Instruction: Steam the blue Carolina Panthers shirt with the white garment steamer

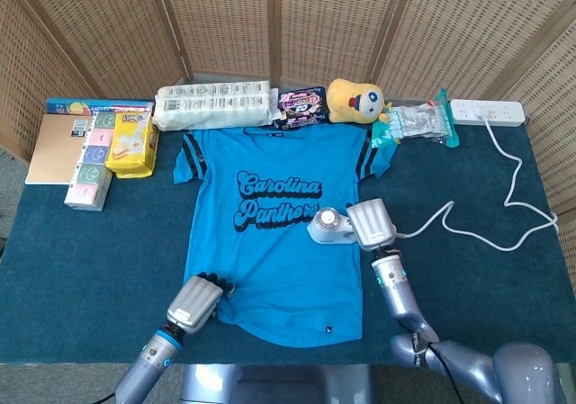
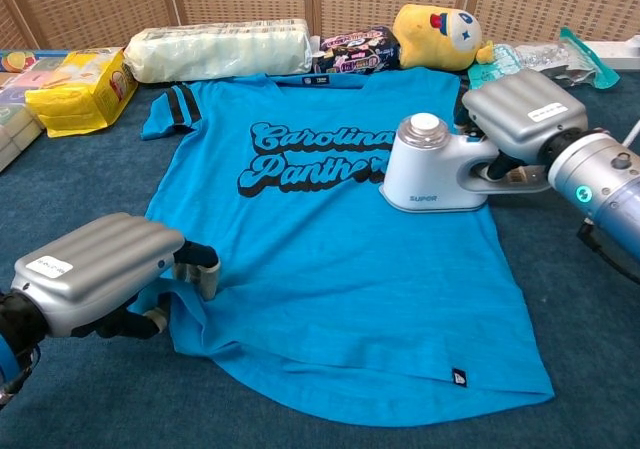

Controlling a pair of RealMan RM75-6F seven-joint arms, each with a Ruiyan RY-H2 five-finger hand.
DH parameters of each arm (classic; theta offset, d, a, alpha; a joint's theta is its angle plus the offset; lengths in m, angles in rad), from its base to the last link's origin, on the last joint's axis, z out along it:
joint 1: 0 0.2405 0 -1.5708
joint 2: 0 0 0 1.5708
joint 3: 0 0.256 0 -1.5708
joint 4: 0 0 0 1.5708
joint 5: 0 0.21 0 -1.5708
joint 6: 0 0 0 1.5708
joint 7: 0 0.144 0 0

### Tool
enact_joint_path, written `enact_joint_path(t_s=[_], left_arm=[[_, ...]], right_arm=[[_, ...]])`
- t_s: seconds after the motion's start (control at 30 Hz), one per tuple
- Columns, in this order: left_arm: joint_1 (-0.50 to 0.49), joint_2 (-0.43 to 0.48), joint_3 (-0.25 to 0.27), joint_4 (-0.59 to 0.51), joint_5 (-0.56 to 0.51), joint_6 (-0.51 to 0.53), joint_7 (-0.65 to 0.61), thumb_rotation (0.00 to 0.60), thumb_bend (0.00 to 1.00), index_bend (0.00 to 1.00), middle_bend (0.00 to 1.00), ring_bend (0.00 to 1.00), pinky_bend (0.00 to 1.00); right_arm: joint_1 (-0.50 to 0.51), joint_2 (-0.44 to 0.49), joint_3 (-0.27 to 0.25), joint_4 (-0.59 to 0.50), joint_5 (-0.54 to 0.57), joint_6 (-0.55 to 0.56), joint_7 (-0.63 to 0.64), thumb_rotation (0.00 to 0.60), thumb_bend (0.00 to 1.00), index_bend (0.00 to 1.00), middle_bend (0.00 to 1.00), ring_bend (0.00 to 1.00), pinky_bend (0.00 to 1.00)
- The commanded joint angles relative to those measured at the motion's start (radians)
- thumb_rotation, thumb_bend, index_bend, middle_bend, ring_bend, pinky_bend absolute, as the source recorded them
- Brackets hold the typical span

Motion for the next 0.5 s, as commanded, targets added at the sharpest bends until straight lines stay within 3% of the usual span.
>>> enact_joint_path(t_s=[0.03,0.27,0.5], left_arm=[[0.000,-0.002,0.000,0.000,-0.001,0.000,0.003,0.600,0.60,0.47,0.49,0.42,0.46],[0.001,-0.003,0.000,-0.004,-0.004,0.001,0.010,0.600,0.60,0.47,0.49,0.42,0.46],[0.004,0.006,0.000,-0.006,-0.002,0.007,0.003,0.600,0.60,0.47,0.49,0.42,0.46]], right_arm=[[-0.010,0.013,-0.003,-0.004,0.003,0.004,0.004,0.600,0.28,0.74,0.72,0.74,0.69],[-0.009,0.011,-0.002,-0.016,0.001,0.002,0.015,0.600,0.28,0.74,0.72,0.74,0.69],[0.017,-0.052,0.014,-0.003,0.007,-0.009,0.014,0.600,0.28,0.74,0.72,0.74,0.69]])
